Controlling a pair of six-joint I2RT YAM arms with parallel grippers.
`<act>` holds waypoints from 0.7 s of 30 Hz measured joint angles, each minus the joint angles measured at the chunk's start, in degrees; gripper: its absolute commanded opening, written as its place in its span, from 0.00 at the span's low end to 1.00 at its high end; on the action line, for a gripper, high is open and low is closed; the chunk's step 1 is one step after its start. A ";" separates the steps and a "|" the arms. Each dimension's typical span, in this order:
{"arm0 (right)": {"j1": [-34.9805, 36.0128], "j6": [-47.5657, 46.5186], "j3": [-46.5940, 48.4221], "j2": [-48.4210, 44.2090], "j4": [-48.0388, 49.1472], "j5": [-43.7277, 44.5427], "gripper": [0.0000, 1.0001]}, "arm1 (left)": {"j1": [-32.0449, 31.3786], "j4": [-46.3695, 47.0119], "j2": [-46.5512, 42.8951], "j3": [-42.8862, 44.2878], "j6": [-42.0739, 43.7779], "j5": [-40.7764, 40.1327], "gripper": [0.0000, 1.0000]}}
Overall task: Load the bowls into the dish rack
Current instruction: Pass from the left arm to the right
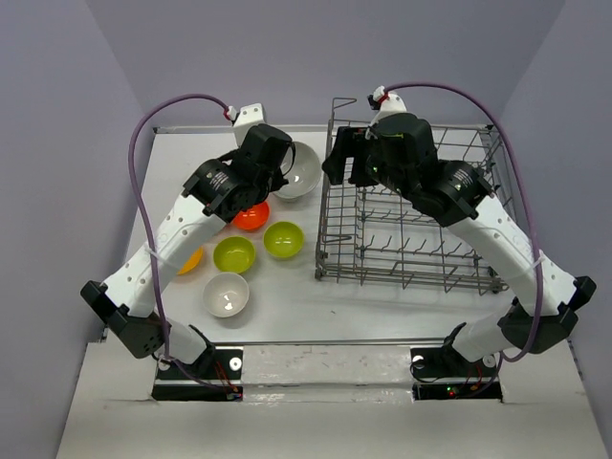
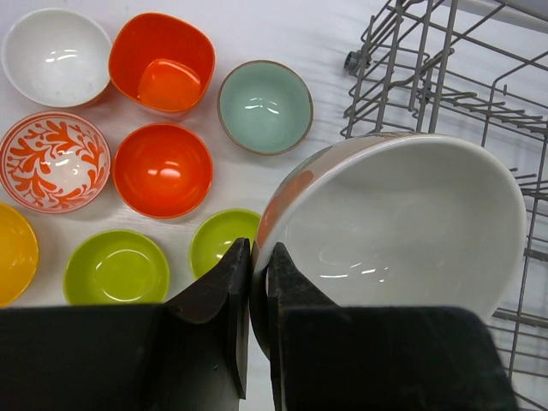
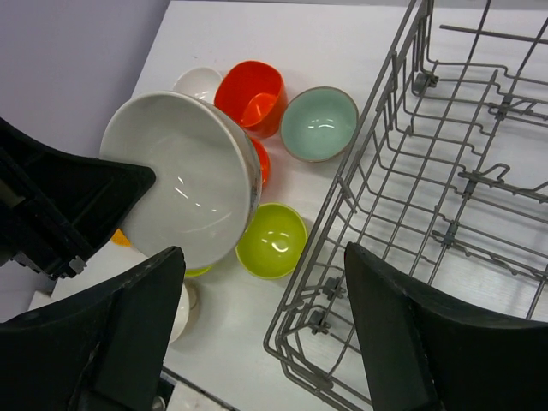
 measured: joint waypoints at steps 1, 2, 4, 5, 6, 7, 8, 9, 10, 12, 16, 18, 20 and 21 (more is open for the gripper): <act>0.42 -0.20 0.68 0.50 -0.15 1.29 0.78 | 0.35 0.17 0.44 0.31 0.17 0.15 0.00; 0.92 -0.33 1.16 1.05 -0.20 2.80 0.77 | 0.61 0.39 0.79 0.63 0.42 0.37 0.00; 1.53 -0.66 1.29 1.73 -0.26 4.94 0.77 | 0.81 0.63 1.22 1.27 0.74 0.81 0.00; 1.86 -0.83 1.29 2.12 -0.28 5.81 0.77 | 0.81 0.66 1.42 1.66 0.87 1.16 0.00; 2.05 -0.90 1.31 2.51 -0.24 6.40 0.77 | 0.81 0.76 1.62 2.16 1.01 1.57 0.00; 2.14 -1.05 1.31 2.84 -0.24 6.78 0.77 | 0.81 0.94 1.77 2.51 1.14 1.95 0.00; 2.14 -1.20 1.38 3.39 -0.24 7.41 0.77 | 0.81 1.09 1.81 2.67 1.22 2.16 0.00; 2.14 -1.27 1.73 4.07 -0.39 8.07 0.77 | 0.81 1.27 1.86 2.82 1.25 2.49 0.00; 2.14 -1.33 2.21 4.74 -0.57 8.50 0.77 | 0.81 1.40 1.86 2.84 1.27 2.75 0.00; 2.14 -1.55 3.69 6.91 -0.63 9.79 0.76 | 0.81 1.49 1.86 2.86 1.33 3.15 0.00; 2.43 -1.92 5.40 9.70 -0.70 10.97 0.73 | 0.83 1.51 1.86 2.86 1.38 4.09 0.00; 2.54 -2.16 6.34 10.67 -0.72 11.21 0.71 | 0.83 1.64 1.86 2.86 1.38 4.55 0.00; 2.73 -2.34 7.45 11.98 -0.66 11.56 0.68 | 0.81 1.95 1.86 2.86 1.38 5.14 0.00; 2.73 -2.34 7.63 12.22 -0.68 11.69 0.68 | 0.81 2.05 1.86 2.86 1.38 5.31 0.00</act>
